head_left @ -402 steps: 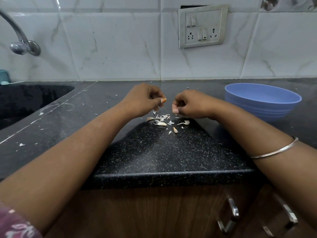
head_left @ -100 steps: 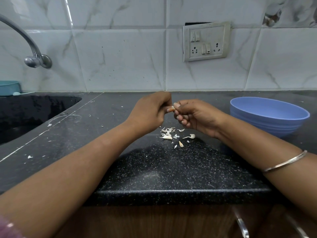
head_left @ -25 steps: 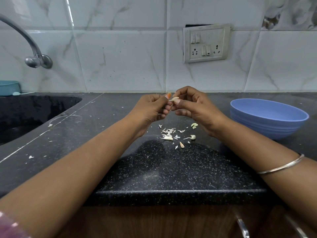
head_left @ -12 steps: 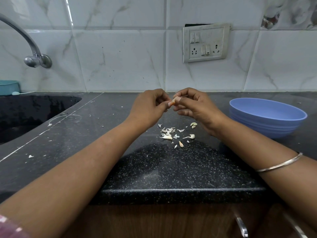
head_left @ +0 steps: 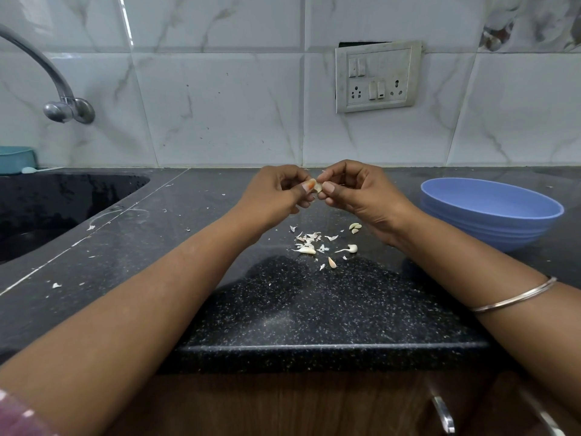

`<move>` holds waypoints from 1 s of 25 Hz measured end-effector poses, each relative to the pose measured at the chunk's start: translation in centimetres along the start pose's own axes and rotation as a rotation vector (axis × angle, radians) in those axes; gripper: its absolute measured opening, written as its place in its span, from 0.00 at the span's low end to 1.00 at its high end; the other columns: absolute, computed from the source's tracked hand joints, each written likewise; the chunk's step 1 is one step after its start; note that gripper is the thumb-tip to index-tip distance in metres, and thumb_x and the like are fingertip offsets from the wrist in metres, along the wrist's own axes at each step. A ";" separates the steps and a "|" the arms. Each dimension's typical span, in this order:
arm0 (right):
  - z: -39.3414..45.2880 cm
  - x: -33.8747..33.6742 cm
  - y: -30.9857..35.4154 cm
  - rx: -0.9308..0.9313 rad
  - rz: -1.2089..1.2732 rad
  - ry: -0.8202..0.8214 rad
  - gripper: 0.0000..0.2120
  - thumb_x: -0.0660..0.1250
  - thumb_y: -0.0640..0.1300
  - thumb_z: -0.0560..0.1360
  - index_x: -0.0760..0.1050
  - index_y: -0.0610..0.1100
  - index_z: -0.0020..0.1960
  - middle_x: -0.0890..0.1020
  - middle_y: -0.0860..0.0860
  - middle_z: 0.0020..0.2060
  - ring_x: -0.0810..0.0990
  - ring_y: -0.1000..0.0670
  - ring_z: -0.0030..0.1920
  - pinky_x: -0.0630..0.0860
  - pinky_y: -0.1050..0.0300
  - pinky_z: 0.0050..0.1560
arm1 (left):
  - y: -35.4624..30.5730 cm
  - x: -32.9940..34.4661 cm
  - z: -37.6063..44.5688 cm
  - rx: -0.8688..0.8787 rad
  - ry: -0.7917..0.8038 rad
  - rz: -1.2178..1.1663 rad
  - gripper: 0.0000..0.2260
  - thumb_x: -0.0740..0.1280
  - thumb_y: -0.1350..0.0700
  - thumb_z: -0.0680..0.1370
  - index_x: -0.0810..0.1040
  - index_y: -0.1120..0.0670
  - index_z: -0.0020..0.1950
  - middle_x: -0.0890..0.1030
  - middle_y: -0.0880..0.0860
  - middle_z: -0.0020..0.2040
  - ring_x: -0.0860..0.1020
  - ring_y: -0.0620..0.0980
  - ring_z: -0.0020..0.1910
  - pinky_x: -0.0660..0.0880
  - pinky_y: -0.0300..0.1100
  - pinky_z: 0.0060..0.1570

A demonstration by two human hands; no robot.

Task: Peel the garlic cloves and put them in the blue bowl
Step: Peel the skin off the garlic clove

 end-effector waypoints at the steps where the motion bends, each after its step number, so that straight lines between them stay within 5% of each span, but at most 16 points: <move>1: 0.0 0.0 0.0 0.003 0.000 0.001 0.05 0.65 0.32 0.75 0.77 0.41 0.47 0.81 0.46 0.39 0.81 0.55 0.40 0.78 0.65 0.44 | 0.0 0.0 0.0 -0.002 0.003 0.011 0.05 0.64 0.57 0.79 0.78 0.54 0.45 0.81 0.49 0.37 0.78 0.42 0.36 0.76 0.34 0.38; 13: -0.3 0.5 0.0 0.055 0.014 0.021 0.10 0.67 0.31 0.74 0.73 0.42 0.51 0.81 0.44 0.39 0.81 0.53 0.38 0.79 0.62 0.42 | 0.3 -0.8 0.4 -0.037 -0.149 0.047 0.05 0.64 0.56 0.79 0.75 0.56 0.49 0.79 0.50 0.38 0.78 0.45 0.38 0.78 0.45 0.46; 18: -0.2 0.5 -0.1 0.058 -0.016 0.041 0.07 0.67 0.32 0.74 0.76 0.41 0.48 0.81 0.43 0.41 0.82 0.54 0.40 0.79 0.63 0.43 | 0.6 -1.3 0.7 -0.021 -0.158 0.141 0.04 0.70 0.58 0.75 0.78 0.52 0.40 0.82 0.55 0.37 0.81 0.55 0.40 0.79 0.50 0.45; 22: -0.1 0.2 -0.3 0.077 -0.022 0.008 0.05 0.67 0.32 0.74 0.78 0.40 0.48 0.83 0.44 0.40 0.83 0.53 0.40 0.80 0.64 0.42 | 1.1 -0.7 0.4 -0.053 -0.006 0.275 0.07 0.72 0.61 0.72 0.77 0.52 0.45 0.79 0.49 0.41 0.75 0.46 0.33 0.72 0.37 0.31; 25: -0.2 -0.1 -0.3 0.071 -0.046 -0.044 0.06 0.68 0.33 0.74 0.78 0.39 0.49 0.83 0.44 0.41 0.83 0.53 0.40 0.79 0.63 0.39 | 1.1 -0.1 0.2 -0.056 0.034 0.259 0.11 0.76 0.56 0.70 0.76 0.52 0.48 0.79 0.48 0.45 0.76 0.43 0.37 0.73 0.39 0.39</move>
Point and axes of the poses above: each hand's wrist, its own z-axis towards the middle knuckle, its own x-axis out of the palm, y = z × x, the point moved 4 cm from there along z, towards the middle knuckle
